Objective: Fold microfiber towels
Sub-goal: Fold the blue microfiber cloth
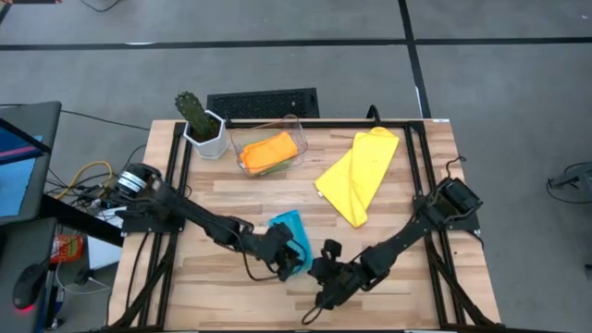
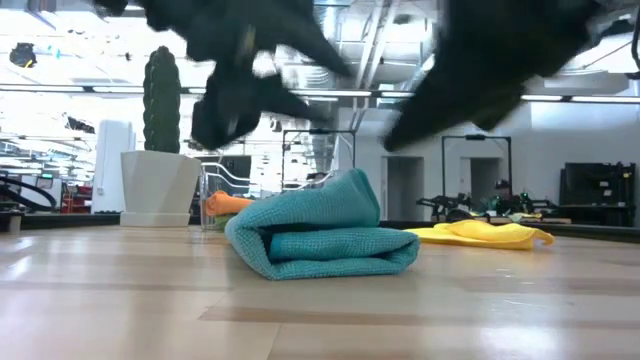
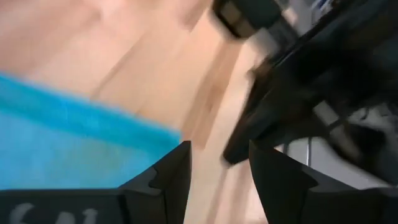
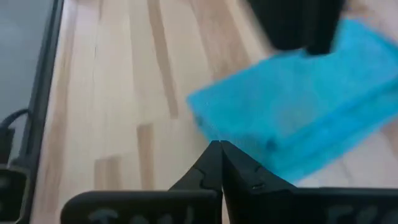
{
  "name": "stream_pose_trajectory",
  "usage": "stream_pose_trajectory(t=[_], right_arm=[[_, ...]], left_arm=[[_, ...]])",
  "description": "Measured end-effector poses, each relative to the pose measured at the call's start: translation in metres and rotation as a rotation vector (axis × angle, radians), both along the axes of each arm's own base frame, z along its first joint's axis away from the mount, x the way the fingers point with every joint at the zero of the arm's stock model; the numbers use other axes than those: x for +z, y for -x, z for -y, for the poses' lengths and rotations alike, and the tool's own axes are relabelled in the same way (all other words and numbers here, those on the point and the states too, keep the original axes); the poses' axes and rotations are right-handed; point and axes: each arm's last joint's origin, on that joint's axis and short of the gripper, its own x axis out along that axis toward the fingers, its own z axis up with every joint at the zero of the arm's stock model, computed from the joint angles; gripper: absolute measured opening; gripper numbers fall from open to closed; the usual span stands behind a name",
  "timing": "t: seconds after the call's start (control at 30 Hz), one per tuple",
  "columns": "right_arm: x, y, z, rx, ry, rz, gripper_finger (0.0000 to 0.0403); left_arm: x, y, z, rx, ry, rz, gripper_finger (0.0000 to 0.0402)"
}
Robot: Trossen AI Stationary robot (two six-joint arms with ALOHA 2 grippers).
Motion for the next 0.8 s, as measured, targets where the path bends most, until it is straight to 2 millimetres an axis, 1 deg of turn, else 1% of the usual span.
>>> stream_pose_trajectory(t=[0.13, 0.27, 0.37, 0.43, 0.53, 0.6, 0.7, 0.8], right_arm=[[0.010, -0.009, 0.009, 0.028, 0.019, 0.055, 0.0022], [0.014, -0.026, 0.019, 0.087, 0.004, 0.132, 0.0020], [0.006, -0.036, 0.029, 0.112, -0.042, 0.104, 0.0021], [-0.002, -0.038, 0.035, 0.085, -0.050, 0.057, 0.0021], [-0.010, -0.032, 0.040, 0.050, -0.036, -0.048, 0.0017], [-0.014, -0.027, 0.041, 0.044, -0.015, -0.105, 0.0016], [-0.016, -0.021, 0.039, 0.051, 0.010, -0.146, 0.0019], [-0.018, -0.019, 0.040, 0.049, 0.026, -0.178, 0.0022]], left_arm=[[0.035, 0.012, -0.020, 0.026, -0.035, 0.038, 0.0154], [0.067, 0.040, -0.038, 0.107, -0.129, 0.010, 0.0154], [0.082, 0.064, -0.048, 0.193, -0.203, -0.033, 0.0154], [0.089, 0.078, -0.050, 0.244, -0.234, -0.051, 0.0154], [0.092, 0.086, -0.048, 0.282, -0.245, -0.044, 0.0154], [0.087, 0.087, -0.044, 0.275, -0.243, -0.061, 0.0154], [0.072, 0.080, -0.033, 0.257, -0.225, -0.072, 0.0154], [0.053, 0.067, -0.021, 0.215, -0.210, -0.085, 0.0154]])
